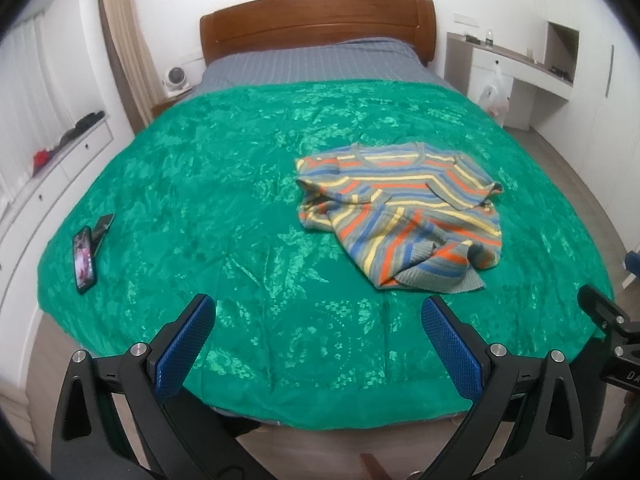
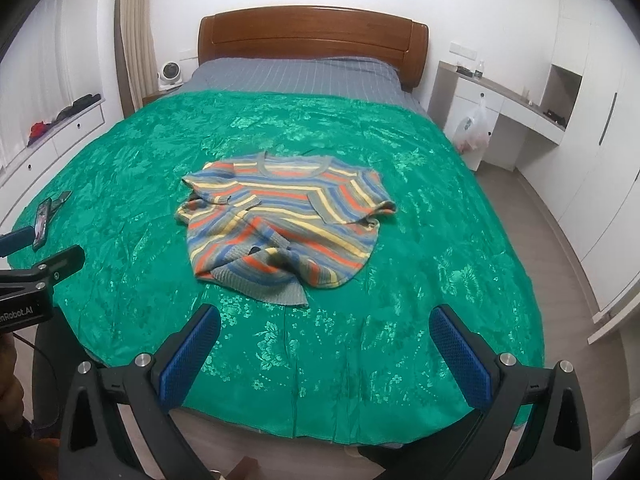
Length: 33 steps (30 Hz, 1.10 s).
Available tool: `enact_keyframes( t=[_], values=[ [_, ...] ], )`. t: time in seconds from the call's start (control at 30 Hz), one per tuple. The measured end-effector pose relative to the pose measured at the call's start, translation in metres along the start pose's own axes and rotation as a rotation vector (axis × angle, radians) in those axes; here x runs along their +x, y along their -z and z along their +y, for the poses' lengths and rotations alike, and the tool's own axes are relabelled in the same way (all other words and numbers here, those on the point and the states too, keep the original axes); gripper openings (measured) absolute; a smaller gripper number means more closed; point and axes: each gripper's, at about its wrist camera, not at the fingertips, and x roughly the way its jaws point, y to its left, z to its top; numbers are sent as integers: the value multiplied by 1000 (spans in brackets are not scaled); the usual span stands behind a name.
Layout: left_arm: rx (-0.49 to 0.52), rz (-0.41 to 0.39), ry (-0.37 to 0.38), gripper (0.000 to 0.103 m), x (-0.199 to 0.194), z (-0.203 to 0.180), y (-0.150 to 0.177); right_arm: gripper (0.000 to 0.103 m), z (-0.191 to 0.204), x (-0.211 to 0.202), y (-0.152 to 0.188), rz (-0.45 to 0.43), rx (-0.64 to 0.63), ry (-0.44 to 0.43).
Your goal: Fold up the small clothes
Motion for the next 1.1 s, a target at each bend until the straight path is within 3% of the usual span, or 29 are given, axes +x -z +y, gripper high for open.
enact_keyframes(
  t=[1.1],
  values=[
    [-21, 9, -2, 103, -3, 4, 3, 103, 7, 1, 3, 20, 16, -18]
  ],
)
